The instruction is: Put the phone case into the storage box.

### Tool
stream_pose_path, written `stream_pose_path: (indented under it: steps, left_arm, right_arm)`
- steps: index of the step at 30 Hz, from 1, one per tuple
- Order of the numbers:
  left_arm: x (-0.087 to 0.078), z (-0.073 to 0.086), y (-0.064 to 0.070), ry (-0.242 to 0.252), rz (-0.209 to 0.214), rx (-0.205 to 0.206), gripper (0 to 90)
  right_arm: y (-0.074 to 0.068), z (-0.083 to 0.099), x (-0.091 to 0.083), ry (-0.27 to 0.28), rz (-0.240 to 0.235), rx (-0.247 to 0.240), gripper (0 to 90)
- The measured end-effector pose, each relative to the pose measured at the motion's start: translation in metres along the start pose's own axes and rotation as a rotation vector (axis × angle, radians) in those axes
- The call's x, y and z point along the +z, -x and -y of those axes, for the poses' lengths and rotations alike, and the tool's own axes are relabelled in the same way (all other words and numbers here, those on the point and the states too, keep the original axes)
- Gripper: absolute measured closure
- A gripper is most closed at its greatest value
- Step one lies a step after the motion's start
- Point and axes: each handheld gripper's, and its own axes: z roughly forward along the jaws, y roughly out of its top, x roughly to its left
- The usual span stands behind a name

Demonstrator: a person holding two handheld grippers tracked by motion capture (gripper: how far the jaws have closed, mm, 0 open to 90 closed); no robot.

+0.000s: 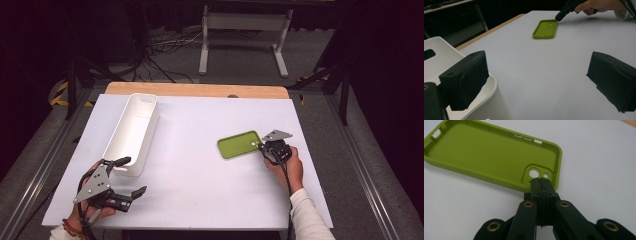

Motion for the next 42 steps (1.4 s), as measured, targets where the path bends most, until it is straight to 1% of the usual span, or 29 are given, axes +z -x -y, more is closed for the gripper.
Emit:
stream_pose_path:
  steps: [6, 8, 9, 12, 14, 16, 23, 26, 27, 28, 31, 32, 34, 36, 39, 40, 41, 42]
  left_arm:
    - [0.0, 0.0, -0.001, 0.002, 0.002, 0.0, 4.2]
    - [0.001, 0.0, 0.0, 0.0, 0.009, -0.011, 4.1]
    - [0.001, 0.0, 0.0, -0.002, 0.007, 0.003, 4.1]
    - [0.001, 0.0, 0.0, -0.001, 0.008, 0.002, 4.1]
    - [0.001, 0.001, 0.0, 0.0, 0.009, -0.006, 4.2]
    - [0.001, 0.0, -0.001, -0.001, 0.009, 0.004, 4.1]
    - [0.001, 0.0, -0.001, 0.004, 0.006, -0.001, 4.1]
    - [0.0, 0.0, 0.0, 0.003, 0.004, 0.003, 4.2]
    - [0.0, 0.0, 0.0, 0.003, 0.003, 0.005, 4.1]
    - [0.0, 0.0, 0.0, 0.004, 0.003, 0.004, 4.1]
    - [0.0, 0.0, 0.001, 0.004, 0.008, 0.001, 4.1]
    - [0.001, 0.001, 0.002, 0.0, 0.011, -0.004, 4.1]
    - [0.001, 0.001, 0.002, -0.002, 0.011, -0.001, 4.1]
    - [0.002, 0.001, 0.002, -0.002, 0.016, 0.005, 4.1]
    - [0.002, 0.001, 0.003, -0.006, 0.02, 0.003, 4.2]
    - [0.002, 0.001, 0.004, -0.008, 0.021, 0.005, 4.1]
    - [0.002, 0.001, 0.004, -0.009, 0.024, 0.004, 4.2]
    - [0.003, 0.001, 0.004, -0.008, 0.025, 0.008, 4.2]
  right_arm:
    - [0.002, -0.007, 0.007, -0.005, 0.003, -0.002, 90.0]
    - [0.002, -0.01, 0.009, -0.001, 0.001, -0.002, 90.0]
    - [0.002, -0.011, 0.01, 0.001, -0.002, -0.006, 90.0]
    - [0.0, -0.015, 0.011, 0.008, -0.004, -0.006, 90.0]
    - [-0.001, -0.016, 0.012, 0.006, 0.002, -0.009, 90.0]
    - [-0.001, -0.017, 0.012, 0.006, 0.002, -0.013, 90.0]
    - [0.001, -0.016, 0.006, 0.039, -0.009, 0.012, 89.6]
    - [0.003, -0.017, 0.002, 0.056, -0.003, 0.019, 87.3]
    - [0.005, -0.019, -0.001, 0.066, -0.006, 0.032, 84.0]
    - [0.005, -0.019, -0.001, 0.066, -0.006, 0.032, 84.0]
    - [0.007, -0.022, -0.003, 0.067, 0.005, 0.039, 77.2]
    - [0.008, -0.023, -0.004, 0.071, 0.009, 0.044, 74.3]
    - [0.01, -0.026, -0.006, 0.08, 0.012, 0.052, 68.1]
    - [0.013, -0.029, -0.007, 0.075, 0.005, 0.064, 59.7]
    - [0.016, -0.035, -0.006, 0.051, -0.003, 0.07, 50.5]
    - [0.017, -0.038, -0.006, 0.043, -0.002, 0.069, 46.0]
    - [0.018, -0.041, -0.006, 0.039, 0.003, 0.076, 38.1]
    - [0.018, -0.043, -0.006, 0.039, 0.009, 0.075, 34.6]
